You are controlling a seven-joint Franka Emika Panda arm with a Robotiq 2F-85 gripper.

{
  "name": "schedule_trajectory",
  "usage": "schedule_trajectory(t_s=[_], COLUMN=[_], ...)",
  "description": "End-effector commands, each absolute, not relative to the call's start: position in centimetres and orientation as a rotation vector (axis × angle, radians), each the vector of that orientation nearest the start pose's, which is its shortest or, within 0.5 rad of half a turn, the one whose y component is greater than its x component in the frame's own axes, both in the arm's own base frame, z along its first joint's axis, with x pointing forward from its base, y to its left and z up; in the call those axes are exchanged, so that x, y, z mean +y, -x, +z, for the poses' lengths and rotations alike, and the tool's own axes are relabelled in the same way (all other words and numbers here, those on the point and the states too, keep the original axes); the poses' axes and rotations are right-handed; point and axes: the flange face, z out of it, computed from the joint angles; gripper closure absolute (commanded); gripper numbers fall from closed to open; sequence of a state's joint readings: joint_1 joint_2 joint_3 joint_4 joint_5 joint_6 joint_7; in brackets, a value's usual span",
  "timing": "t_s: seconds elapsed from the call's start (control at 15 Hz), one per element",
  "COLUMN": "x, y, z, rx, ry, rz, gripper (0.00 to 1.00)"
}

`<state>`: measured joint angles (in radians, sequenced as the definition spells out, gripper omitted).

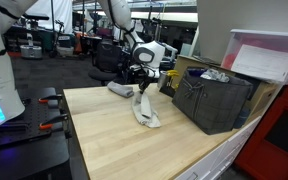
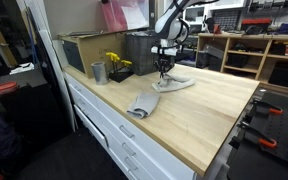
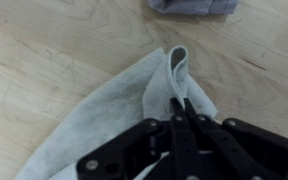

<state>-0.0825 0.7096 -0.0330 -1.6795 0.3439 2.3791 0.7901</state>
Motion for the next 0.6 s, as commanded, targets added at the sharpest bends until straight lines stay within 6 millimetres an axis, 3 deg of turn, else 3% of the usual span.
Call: schedule_trajectory(t_s=[0.0, 0.27, 0.53], x=[-7.8, -9.2, -10.8], y=[-69.3, -71.2, -72.6], z=[21.1, 22.9, 23.4], rx=[1.623, 1.712, 1.870], ry=[2.412, 2.356, 2.282], rz=[0.115, 0.083, 0.088], gripper=[0.99, 0.99, 0.99])
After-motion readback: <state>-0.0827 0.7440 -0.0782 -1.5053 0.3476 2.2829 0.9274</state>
